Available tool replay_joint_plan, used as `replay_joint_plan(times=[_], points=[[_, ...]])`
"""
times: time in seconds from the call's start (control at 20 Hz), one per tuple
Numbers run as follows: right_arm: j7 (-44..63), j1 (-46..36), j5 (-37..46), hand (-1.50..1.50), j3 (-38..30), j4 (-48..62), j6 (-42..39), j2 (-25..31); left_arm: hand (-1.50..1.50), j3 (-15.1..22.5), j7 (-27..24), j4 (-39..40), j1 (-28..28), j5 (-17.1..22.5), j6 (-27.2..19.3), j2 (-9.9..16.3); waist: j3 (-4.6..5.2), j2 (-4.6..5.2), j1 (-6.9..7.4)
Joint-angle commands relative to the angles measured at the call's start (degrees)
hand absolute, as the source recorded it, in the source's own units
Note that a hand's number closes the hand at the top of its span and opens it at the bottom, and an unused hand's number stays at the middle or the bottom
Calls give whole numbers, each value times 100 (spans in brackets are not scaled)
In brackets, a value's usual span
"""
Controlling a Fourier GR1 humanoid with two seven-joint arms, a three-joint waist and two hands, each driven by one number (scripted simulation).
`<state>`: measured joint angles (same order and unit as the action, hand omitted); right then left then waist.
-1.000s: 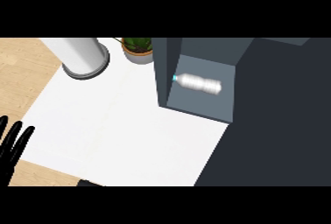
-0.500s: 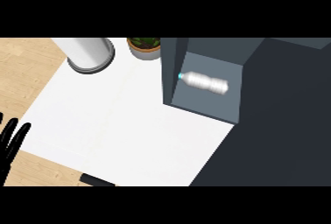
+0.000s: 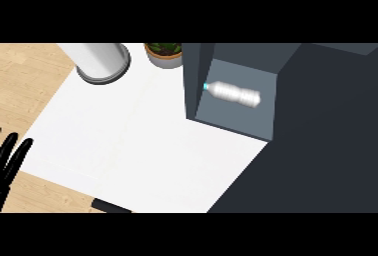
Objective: Pick up the bottled water, place it into the cabinet and close the cabinet
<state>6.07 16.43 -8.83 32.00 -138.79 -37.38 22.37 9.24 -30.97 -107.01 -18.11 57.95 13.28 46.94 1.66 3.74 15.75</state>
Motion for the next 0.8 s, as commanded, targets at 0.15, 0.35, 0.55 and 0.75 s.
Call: replay_joint_plan(times=[0.15, 0.35, 0.55, 0.75], points=[[924, -899, 215, 150, -108, 674, 404, -330, -150, -71, 26, 118, 52, 43, 62, 38, -19, 6, -37], [1437, -1457, 243, 150, -189, 1149, 647, -621, -150, -97, 32, 208, -22, 72, 99, 47, -30, -44, -24], [1819, -2152, 190, 150, -243, 1807, 893, -1096, -150, -48, 54, 208, 79, 98, 77, -21, -54, -42, -140], [2104, -2743, 114, 150, -364, 2461, 1077, -1524, -150, -85, 47, 256, -38, 92, 130, 16, -77, -69, -67]])
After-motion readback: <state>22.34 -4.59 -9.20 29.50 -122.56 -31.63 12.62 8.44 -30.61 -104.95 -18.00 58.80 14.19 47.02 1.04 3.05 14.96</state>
